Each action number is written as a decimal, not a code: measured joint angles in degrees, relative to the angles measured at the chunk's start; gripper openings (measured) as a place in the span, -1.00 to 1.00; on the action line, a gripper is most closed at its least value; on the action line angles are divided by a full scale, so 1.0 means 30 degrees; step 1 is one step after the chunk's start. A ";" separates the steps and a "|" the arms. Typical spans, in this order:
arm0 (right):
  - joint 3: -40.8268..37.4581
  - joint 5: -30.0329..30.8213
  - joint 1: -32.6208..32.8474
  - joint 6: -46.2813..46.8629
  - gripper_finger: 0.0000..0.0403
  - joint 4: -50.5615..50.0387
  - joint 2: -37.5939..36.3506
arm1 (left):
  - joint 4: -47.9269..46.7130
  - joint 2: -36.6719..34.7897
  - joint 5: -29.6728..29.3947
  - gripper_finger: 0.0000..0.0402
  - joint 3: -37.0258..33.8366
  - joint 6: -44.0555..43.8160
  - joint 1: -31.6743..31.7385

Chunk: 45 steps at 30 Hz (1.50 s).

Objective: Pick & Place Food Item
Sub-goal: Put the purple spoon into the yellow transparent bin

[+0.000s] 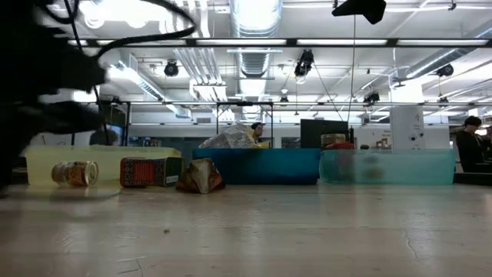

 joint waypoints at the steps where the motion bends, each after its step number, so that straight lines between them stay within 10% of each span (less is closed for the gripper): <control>1: 0.0000 0.0000 0.0000 -0.0051 0.46 0.0012 0.0000 | -0.0023 -0.0268 -0.0380 -0.96 0.0074 -0.0213 0.0130; 32: -0.0007 0.0047 -0.0007 -0.1894 0.46 0.1322 -0.0015 | -0.3631 -0.8800 -0.5106 -0.97 0.0561 -0.9133 0.9737; 45: -0.0007 0.0044 0.0000 -0.1203 0.46 0.1898 0.0015 | -1.0330 -0.9708 -0.2723 -0.97 0.4628 -0.0320 1.8601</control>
